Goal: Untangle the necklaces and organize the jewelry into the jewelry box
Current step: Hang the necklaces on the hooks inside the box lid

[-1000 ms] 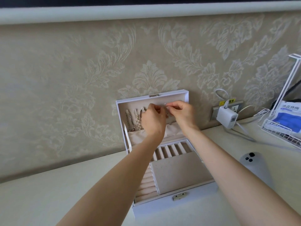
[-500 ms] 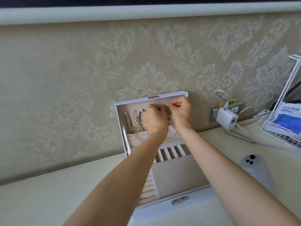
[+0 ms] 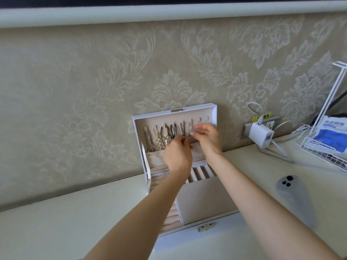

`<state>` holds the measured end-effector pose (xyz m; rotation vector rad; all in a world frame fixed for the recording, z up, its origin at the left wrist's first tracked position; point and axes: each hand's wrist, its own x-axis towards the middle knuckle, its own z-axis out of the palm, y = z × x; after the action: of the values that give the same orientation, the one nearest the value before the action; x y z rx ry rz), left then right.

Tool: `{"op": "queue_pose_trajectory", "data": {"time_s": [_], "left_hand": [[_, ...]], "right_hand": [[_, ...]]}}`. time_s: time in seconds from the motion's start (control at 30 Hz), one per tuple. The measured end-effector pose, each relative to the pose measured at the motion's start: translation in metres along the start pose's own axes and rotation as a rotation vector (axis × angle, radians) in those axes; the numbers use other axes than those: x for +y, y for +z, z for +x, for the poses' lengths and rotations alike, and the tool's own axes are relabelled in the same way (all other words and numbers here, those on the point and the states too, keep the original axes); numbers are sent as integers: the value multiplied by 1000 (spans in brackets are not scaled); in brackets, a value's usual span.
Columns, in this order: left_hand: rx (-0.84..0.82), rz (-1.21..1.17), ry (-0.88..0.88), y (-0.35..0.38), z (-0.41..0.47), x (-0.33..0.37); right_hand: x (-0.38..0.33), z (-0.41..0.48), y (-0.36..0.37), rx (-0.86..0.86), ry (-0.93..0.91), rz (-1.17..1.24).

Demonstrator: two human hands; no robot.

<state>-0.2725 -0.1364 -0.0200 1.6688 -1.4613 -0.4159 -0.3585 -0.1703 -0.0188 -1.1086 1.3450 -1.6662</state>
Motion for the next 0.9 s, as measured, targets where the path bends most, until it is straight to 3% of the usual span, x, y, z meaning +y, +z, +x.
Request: {"op": "queue_pose_trajectory", "data": {"time_s": [0.27,0.63,0.77,0.9], "left_hand": [[-32,-18,-24,-3,-13,-13],[-170,-49,-11,-3,-19,-7],[-274,75,22,-2,-25,-11],[-357,463,216,-11,-35,-12]], "right_hand": [[3,-9,-6,85,-62,35],[4,-26,-11,-113,57,21],[3,-36,-15,-235,142,-44],[13,-36,-21,-175,106,-276]]}}
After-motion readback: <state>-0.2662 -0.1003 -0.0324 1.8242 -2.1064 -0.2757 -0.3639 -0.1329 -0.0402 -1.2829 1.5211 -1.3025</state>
